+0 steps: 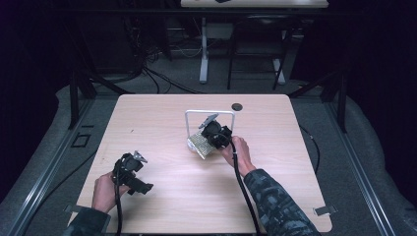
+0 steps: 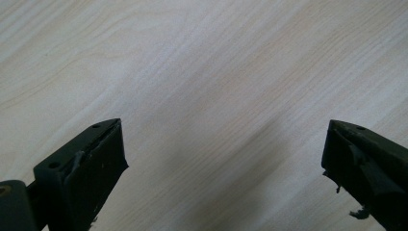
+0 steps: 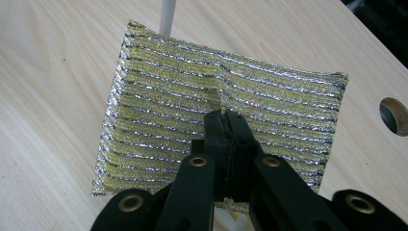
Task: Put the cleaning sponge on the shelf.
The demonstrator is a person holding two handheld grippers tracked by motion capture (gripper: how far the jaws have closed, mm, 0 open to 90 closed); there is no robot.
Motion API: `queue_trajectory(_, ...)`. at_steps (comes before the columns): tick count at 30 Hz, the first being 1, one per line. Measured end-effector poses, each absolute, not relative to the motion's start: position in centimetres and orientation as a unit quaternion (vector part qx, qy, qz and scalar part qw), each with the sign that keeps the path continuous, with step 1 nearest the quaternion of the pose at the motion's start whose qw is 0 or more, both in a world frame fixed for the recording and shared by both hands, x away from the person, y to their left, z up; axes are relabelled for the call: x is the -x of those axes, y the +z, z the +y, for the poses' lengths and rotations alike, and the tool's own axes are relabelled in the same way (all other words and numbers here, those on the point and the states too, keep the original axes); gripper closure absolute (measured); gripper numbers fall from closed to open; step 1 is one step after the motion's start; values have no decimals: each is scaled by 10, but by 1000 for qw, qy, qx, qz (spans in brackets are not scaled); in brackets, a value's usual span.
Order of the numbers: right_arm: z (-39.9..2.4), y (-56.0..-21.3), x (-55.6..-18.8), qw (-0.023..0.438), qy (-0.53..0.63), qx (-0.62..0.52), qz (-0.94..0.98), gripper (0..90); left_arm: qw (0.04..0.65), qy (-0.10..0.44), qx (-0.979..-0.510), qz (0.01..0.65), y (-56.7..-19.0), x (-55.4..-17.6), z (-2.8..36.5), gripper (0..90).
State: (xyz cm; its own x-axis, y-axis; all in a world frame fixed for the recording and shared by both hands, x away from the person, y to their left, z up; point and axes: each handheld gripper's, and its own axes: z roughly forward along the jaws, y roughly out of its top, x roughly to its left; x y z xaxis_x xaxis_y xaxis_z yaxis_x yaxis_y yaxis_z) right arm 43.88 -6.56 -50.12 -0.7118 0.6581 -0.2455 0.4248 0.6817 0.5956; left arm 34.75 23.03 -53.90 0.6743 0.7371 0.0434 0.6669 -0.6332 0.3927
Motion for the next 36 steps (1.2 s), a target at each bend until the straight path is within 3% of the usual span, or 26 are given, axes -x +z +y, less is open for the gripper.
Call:
queue_trajectory(15,-59,-513,-448,241,248,-308,886,893,176,100,-898,391,-539,-348,231,17)
queue_trajectory(36,-65,-531,-458,222,235,-332,886,880,175,101,-898,392,-538,-347,232,17)
